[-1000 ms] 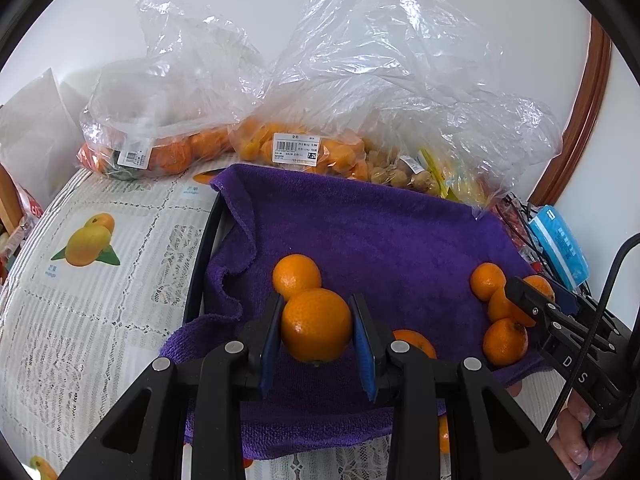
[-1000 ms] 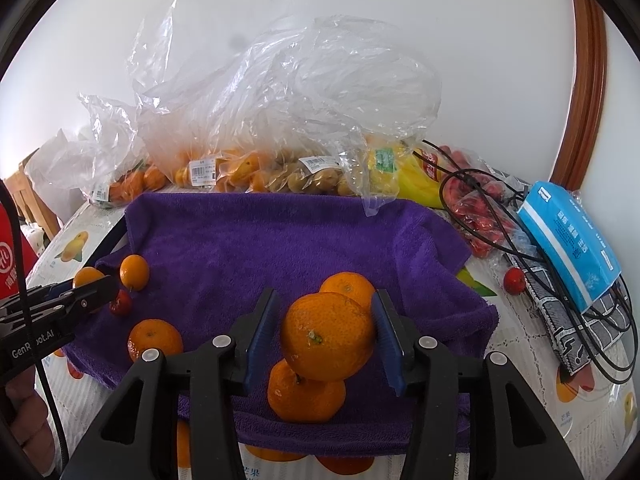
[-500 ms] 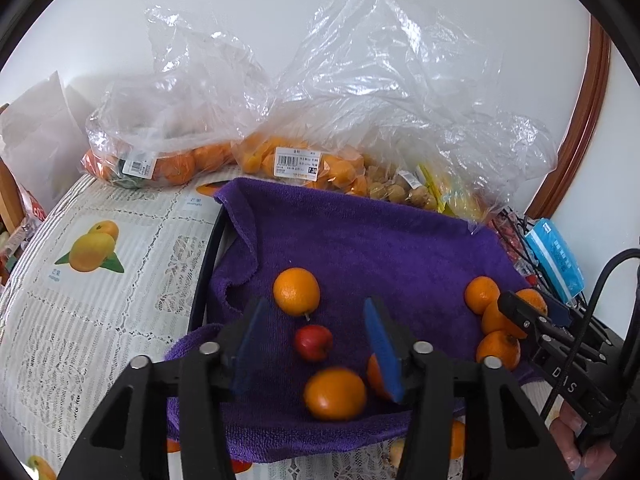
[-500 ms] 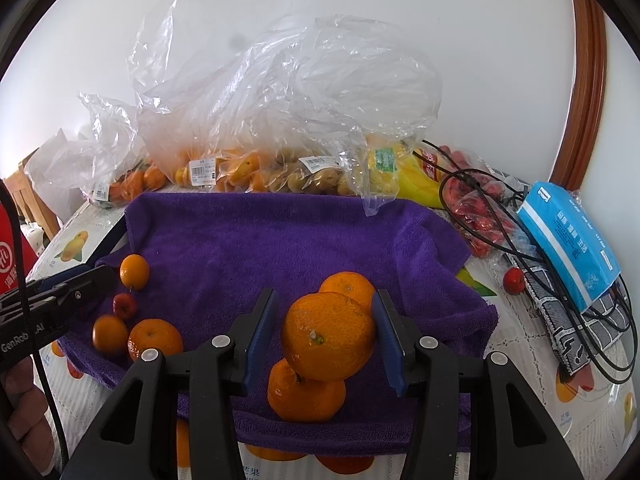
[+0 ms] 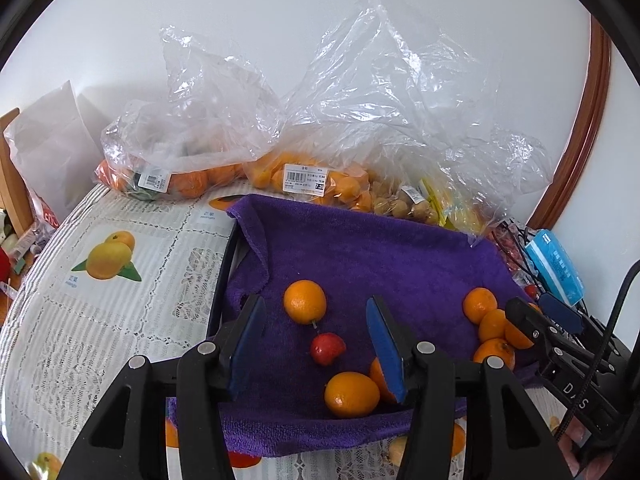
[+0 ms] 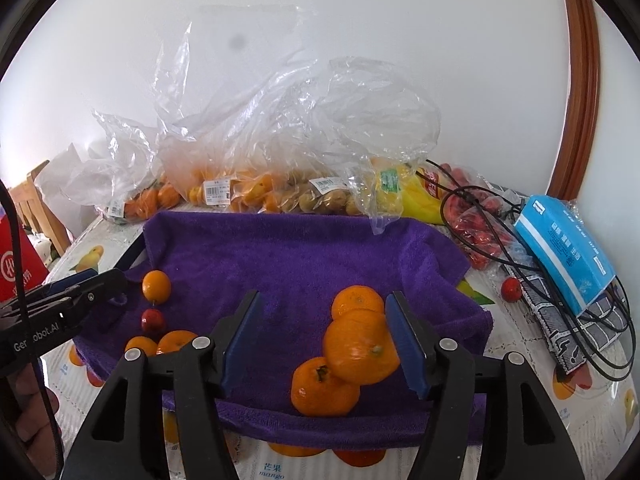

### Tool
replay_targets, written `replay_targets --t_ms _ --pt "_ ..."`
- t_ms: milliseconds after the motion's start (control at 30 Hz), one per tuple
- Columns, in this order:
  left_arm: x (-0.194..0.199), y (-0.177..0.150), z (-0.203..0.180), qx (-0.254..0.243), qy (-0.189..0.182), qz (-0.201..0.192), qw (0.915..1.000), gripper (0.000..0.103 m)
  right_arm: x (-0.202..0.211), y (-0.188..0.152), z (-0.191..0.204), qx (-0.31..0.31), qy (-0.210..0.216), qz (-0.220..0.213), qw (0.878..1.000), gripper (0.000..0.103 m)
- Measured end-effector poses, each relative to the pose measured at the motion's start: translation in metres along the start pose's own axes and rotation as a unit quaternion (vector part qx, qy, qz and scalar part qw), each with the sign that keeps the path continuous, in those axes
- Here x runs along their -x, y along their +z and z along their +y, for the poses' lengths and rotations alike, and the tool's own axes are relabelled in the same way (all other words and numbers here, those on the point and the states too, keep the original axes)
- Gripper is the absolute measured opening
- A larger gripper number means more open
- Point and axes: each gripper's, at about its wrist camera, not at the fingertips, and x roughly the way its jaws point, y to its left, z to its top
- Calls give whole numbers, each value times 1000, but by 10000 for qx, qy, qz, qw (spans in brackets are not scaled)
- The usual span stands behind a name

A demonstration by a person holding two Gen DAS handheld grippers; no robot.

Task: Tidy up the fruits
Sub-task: 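Open both tools to release the oranges on the towel, then grasp an orange with the right tool while the left tool approaches the small green fruit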

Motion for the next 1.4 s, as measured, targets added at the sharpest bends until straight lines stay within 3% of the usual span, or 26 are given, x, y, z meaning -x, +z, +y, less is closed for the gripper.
replay_targets --t_ms 467,700,1000,1400 --pt "20 -3 17 37 92 82 9999 50 40 -14 6 7 -88 109 9999 64" --pt "30 -21 39 85 211 368 9991 51 50 -35 23 40 388 383 9985 63" --pt "49 -38 52 -30 297 314 9991 53 29 -67 63 292 711 873 9932 37" --pt "46 -47 70 345 96 228 9991 53 -2 -78 68 396 536 1236 9901 35"
